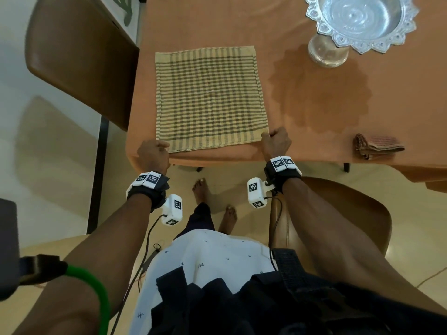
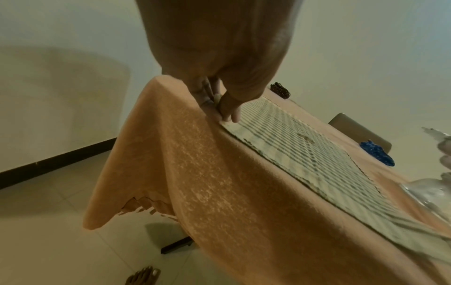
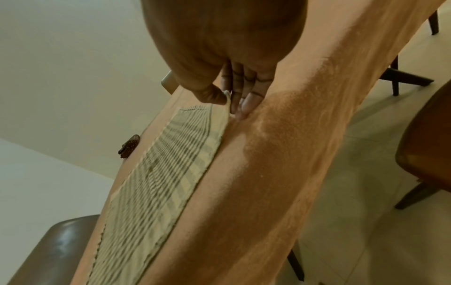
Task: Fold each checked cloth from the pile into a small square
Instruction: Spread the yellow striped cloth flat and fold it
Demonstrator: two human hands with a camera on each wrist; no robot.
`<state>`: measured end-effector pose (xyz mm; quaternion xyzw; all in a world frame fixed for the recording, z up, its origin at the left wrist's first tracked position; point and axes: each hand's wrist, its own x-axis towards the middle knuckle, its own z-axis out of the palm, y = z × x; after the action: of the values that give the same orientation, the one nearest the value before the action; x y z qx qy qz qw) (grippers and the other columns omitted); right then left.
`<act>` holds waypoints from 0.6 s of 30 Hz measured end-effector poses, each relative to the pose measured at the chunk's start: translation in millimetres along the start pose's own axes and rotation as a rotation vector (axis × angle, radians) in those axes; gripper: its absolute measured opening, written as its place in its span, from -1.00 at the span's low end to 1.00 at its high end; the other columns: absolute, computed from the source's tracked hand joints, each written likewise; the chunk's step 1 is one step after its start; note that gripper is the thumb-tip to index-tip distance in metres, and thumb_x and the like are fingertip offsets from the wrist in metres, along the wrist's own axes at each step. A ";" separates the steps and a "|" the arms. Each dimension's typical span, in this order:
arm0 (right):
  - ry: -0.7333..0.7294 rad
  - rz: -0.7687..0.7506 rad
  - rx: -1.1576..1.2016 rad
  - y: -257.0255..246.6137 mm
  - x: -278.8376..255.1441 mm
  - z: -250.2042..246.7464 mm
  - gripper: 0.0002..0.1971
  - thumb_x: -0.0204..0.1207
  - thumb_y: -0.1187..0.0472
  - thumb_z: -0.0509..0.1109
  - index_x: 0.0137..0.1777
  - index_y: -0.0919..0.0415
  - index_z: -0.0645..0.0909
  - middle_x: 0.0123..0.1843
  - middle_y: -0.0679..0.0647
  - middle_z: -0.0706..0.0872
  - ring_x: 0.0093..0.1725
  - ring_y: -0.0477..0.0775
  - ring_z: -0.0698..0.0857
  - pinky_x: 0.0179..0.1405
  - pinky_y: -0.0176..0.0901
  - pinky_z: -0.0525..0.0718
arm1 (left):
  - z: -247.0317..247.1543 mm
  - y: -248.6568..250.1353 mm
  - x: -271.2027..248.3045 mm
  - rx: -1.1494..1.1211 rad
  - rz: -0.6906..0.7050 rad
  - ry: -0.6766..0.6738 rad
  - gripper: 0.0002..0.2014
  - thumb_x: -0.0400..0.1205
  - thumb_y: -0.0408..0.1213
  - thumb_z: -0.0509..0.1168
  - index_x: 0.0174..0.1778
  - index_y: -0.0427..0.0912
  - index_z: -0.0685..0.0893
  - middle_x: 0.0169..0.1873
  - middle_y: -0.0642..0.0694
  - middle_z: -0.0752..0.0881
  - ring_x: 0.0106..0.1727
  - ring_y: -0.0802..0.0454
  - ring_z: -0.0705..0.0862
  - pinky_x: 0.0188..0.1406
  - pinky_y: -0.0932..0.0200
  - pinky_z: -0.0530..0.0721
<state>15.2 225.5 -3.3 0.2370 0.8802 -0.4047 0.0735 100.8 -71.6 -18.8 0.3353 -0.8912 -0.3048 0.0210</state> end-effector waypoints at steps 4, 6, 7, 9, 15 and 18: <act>-0.289 0.009 0.057 -8.1 -10.8 -18.4 -0.81 0.53 0.23 0.42 -0.03 0.38 0.74 -0.13 0.23 0.73 -0.12 0.13 0.61 -0.12 -0.28 0.52 | -9.8 0.3 2.9 -0.042 -0.074 -0.162 -0.58 0.43 -0.53 0.58 0.22 -0.41 0.74 0.08 -0.24 0.76 -0.22 0.11 0.71 -0.48 0.65 0.51; -0.094 -0.123 0.253 -24.8 3.6 -11.0 -0.76 0.43 0.21 0.38 -0.06 0.27 0.84 -0.29 0.15 0.78 -0.26 0.09 0.67 -0.15 -0.30 0.60 | -15.5 -1.1 7.4 -0.056 -0.065 -0.168 -0.66 0.43 -0.58 0.55 0.12 -0.39 0.76 -0.13 -0.18 0.77 -0.48 0.32 0.66 -0.53 0.64 0.48; 0.013 -0.107 0.315 -32.0 13.7 -3.7 -0.77 0.43 0.22 0.36 -0.11 0.24 0.85 -0.34 0.16 0.78 -0.27 0.14 0.72 -0.10 -0.17 0.68 | -18.9 -3.3 12.5 -0.041 -0.024 -0.152 -0.72 0.44 -0.56 0.55 0.07 -0.36 0.78 -0.19 -0.19 0.79 -0.46 0.31 0.69 -0.45 0.60 0.52; -0.024 -0.084 0.290 -41.8 27.1 3.5 -0.81 0.43 0.23 0.36 -0.18 0.19 0.84 -0.28 0.17 0.82 -0.17 0.20 0.79 0.05 0.06 0.76 | -26.9 -6.2 23.1 0.003 0.076 -0.090 -0.78 0.46 -0.47 0.53 0.02 -0.34 0.84 -0.11 -0.27 0.84 -0.16 0.02 0.81 -0.10 0.37 0.61; -0.191 -0.121 0.157 -61.8 58.9 3.3 -0.63 0.38 0.40 0.35 0.15 0.16 0.79 0.06 0.10 0.80 0.02 0.03 0.76 0.04 -0.20 0.70 | -47.8 6.9 56.5 -0.039 0.257 0.057 -0.83 0.53 -0.39 0.48 0.01 -0.33 0.84 -0.01 -0.30 0.81 0.02 -0.24 0.75 0.10 0.01 0.64; -0.287 -0.197 0.060 -72.8 84.2 7.2 -0.72 0.42 0.43 0.50 0.10 0.18 0.78 -0.05 0.14 0.76 -0.05 0.07 0.73 -0.06 -0.14 0.71 | -51.9 15.5 85.6 -0.063 0.332 0.051 -0.83 0.54 -0.35 0.49 0.03 -0.27 0.84 0.01 -0.23 0.82 0.04 -0.19 0.76 0.09 0.11 0.60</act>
<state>-93.8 209.5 14.3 0.0915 0.8671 -0.4656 0.1514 38.0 -142.2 17.7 0.1904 -0.9234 -0.3164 0.1043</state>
